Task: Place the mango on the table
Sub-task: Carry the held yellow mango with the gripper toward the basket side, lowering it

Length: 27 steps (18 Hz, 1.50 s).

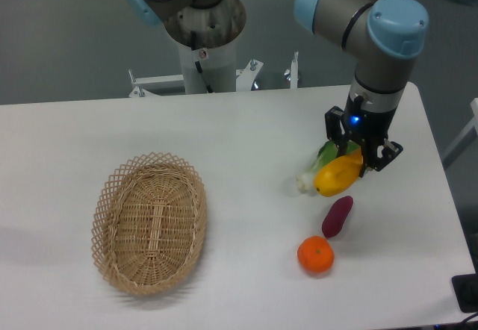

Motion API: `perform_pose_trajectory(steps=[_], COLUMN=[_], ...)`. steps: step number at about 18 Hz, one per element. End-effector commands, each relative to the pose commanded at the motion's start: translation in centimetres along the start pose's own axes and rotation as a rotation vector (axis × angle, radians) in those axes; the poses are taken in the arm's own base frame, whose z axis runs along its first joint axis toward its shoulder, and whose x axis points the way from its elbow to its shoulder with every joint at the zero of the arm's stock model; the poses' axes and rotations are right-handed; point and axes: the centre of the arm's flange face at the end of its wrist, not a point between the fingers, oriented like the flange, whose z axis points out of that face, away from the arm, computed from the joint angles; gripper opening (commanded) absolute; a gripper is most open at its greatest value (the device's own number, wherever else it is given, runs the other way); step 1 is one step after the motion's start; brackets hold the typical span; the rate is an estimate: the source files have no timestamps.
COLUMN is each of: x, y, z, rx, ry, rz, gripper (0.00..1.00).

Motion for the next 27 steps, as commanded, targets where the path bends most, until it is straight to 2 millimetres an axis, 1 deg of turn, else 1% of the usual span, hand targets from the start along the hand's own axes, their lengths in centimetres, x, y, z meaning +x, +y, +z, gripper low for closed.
perform_pose_trajectory(steps=[1,3,5,8,11,13,15,17,20,22,25,27], x=[0.1,0.7,1.3,2.7,4.4,5.8,7.0,8.5,10.1,11.2,12.9,13.5], y=[0.0,0.3,0.4,0.5,0.5,0.7,0.6,-1.0,-2.9,-3.9,-4.8,-5.5], z=[0.1,1.3,1.7,3.1,4.7,5.7,6.1,6.8,7.9,8.9,10.6,11.2], rx=[-0.003,-0.003,-0.004,-0.003,-0.001,-0.003,-0.001,-0.002,-0.018,-0.017,-0.026,-0.063], ry=[0.0,0.022,0.033,0.043,0.008,-0.01,-0.006,0.011,0.033,0.034,0.028,0.033], rz=[0.002,-0.006,-0.005,-0.007,-0.01,-0.01,-0.03,-0.031,-0.027,-0.02,-0.005,0.017], gripper=[0.52,0.52,0.52,0.52,0.52,0.52,0.52,0.52,0.52,0.52,0.52,0.52])
